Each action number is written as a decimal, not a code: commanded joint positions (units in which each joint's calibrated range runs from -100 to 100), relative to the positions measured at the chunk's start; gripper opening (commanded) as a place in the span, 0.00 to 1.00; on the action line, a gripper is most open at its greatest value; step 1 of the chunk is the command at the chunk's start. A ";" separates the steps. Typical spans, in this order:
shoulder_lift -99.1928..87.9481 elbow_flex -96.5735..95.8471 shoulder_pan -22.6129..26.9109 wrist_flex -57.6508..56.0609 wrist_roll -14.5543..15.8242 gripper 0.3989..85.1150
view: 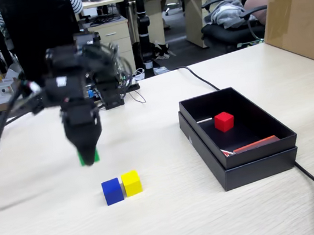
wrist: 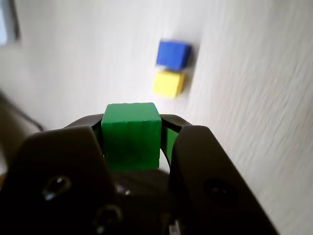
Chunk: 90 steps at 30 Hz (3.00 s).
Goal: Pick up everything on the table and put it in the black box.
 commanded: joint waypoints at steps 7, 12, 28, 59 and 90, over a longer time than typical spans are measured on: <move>-5.17 1.98 17.97 0.09 11.04 0.14; 12.84 5.88 21.98 0.09 14.95 0.15; 27.42 7.61 21.83 -3.28 17.34 0.16; 0.80 3.98 0.73 -6.99 2.49 0.54; 43.37 23.56 -4.10 -6.13 -0.63 0.38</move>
